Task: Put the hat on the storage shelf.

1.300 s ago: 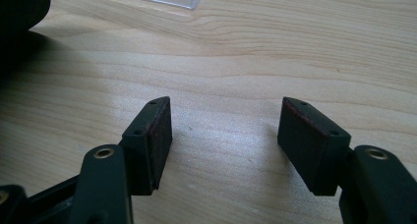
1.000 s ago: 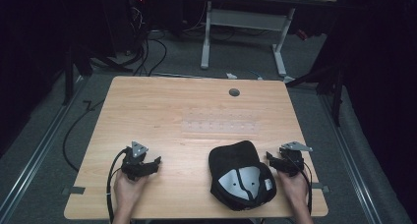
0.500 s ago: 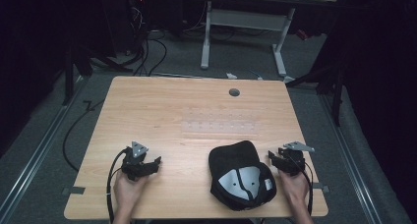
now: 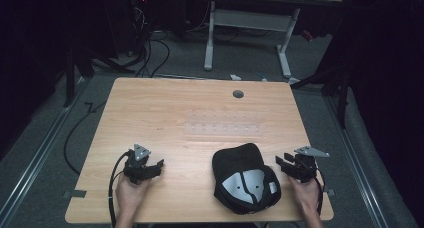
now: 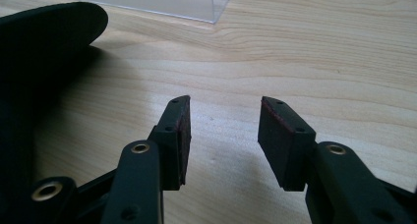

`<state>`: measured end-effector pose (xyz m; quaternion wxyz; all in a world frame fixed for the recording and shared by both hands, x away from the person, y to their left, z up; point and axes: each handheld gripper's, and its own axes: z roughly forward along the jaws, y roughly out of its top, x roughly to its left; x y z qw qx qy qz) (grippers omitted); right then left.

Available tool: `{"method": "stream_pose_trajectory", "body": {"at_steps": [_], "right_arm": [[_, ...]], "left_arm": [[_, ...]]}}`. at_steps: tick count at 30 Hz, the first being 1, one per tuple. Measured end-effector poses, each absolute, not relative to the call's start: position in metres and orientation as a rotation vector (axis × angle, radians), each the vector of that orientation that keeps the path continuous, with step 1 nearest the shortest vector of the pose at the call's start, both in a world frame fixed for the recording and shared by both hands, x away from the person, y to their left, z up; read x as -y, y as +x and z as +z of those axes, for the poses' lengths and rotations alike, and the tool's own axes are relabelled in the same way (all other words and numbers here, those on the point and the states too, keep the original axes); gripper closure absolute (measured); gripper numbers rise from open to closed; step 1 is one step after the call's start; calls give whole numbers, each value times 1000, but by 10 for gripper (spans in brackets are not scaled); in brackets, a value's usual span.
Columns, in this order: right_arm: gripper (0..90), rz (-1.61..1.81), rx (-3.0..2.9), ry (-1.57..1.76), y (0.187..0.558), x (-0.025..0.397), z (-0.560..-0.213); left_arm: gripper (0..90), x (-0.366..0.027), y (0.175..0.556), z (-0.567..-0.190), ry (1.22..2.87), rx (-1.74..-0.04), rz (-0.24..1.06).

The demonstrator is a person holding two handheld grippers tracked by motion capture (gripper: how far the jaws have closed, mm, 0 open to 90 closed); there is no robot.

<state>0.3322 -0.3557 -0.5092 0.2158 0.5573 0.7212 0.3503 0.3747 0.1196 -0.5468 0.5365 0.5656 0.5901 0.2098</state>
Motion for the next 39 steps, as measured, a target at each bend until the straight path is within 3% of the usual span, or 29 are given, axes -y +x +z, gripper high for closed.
{"method": "stream_pose_trajectory", "body": {"at_steps": [28,39], "right_arm": [[549,1222,-2026,1343,290,333,-456],[547,1242,-2124,1281,290,311,-455]], "left_arm": [[301,-119,375,-547,1344,-1407,501],[300,-119,375,-547,1344,-1408,501]]}}
